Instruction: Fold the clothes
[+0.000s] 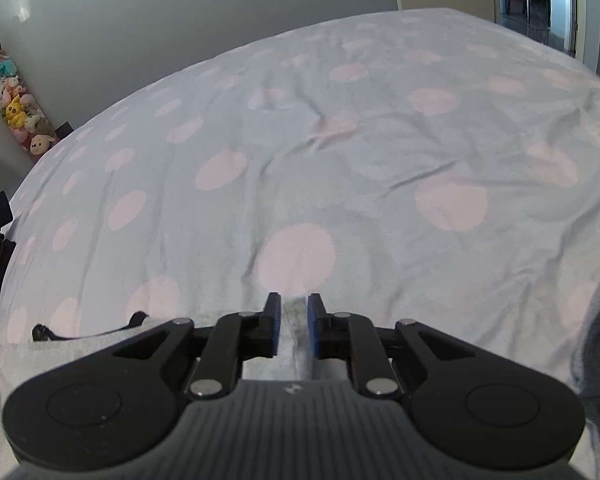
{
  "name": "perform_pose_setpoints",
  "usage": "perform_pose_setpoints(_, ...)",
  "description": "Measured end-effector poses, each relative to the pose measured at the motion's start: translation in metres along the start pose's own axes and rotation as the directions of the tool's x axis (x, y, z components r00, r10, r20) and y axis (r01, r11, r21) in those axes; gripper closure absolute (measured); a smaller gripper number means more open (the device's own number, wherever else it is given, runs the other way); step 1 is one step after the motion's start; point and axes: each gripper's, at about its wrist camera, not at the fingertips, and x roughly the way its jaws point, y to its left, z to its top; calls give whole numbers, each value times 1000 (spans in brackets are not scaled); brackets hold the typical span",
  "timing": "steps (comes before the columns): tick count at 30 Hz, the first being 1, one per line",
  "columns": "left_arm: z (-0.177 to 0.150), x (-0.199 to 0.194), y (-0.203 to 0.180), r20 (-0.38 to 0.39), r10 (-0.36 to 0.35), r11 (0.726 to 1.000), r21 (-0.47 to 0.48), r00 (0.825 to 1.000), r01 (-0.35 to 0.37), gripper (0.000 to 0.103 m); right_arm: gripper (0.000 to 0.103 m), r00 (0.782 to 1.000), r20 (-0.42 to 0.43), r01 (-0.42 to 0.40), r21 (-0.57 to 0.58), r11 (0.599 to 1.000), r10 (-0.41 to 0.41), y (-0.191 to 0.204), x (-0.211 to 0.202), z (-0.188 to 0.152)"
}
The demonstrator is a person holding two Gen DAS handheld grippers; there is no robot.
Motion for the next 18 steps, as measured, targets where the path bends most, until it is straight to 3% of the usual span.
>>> perform_pose_setpoints(5,-21,-35,-1,-23,-44,995,-85,999,42,47,78,1000,-12,0,29,1000,1,-1,-27,-31)
perform_pose_setpoints(11,-51,-69,-2,-55,-122,970,-220,991,107,47,75,999,-39,18,68,998,-15,4,-63,-87)
perform_pose_setpoints(15,-68,-82,-14,-81,-145,970,-208,986,125,47,74,997,-44,60,70,996,-57,4,-81,-122)
perform_pose_setpoints(18,-71,-76,-24,-102,-162,975,-170,981,144,48,66,995,-64,79,111,991,-72,-8,-90,-138)
